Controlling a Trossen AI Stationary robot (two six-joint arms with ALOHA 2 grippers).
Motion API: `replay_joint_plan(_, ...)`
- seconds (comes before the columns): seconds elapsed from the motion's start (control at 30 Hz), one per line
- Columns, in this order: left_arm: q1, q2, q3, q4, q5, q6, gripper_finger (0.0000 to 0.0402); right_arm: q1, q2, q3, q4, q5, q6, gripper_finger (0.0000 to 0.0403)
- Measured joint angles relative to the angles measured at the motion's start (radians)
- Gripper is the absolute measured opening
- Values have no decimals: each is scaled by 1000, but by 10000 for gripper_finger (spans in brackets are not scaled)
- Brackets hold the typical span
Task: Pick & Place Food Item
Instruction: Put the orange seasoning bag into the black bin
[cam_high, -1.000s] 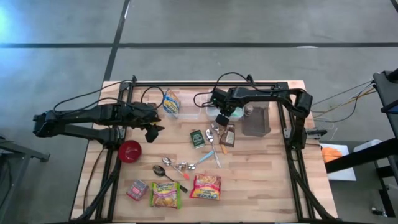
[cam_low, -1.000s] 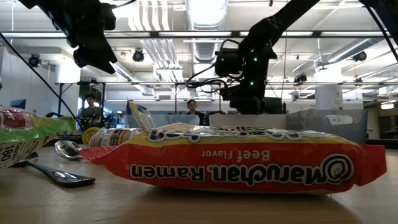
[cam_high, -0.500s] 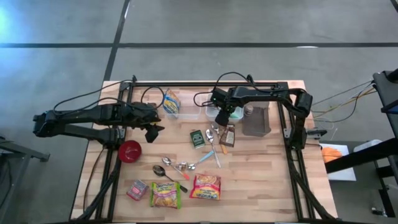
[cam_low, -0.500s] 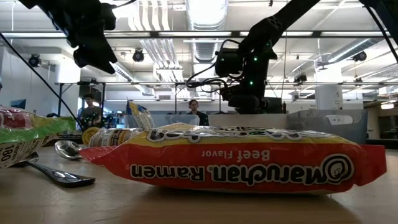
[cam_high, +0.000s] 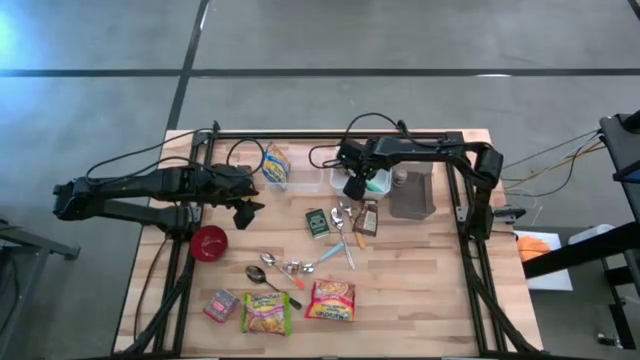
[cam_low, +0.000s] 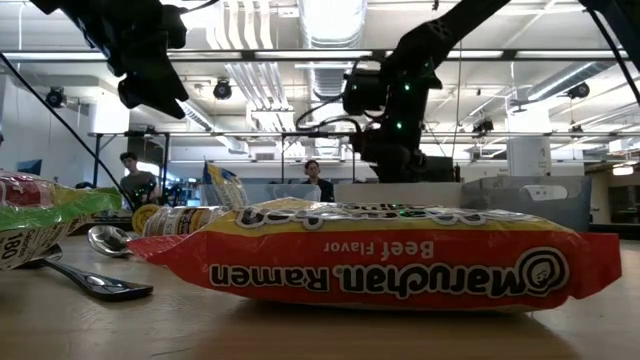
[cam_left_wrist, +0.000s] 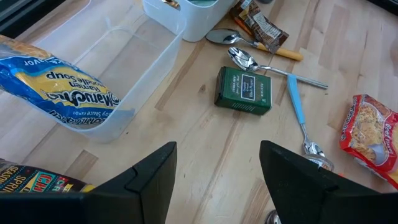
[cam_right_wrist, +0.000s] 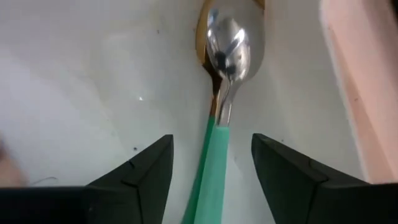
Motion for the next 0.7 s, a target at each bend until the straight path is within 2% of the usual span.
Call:
replay_joint_plan(0.33, 0, 0, 0, 0, 0, 0, 235, 21, -19, 155, -176, 5, 121, 215)
replay_joint_plan(0.6, 0, 0, 0, 0, 0, 0, 235, 122, -69, 184, -257, 10, 211, 215)
replay_joint_plan(0.7, 0, 0, 0, 0, 0, 0, 235, 174, -91, 183, -322, 47, 268, 215)
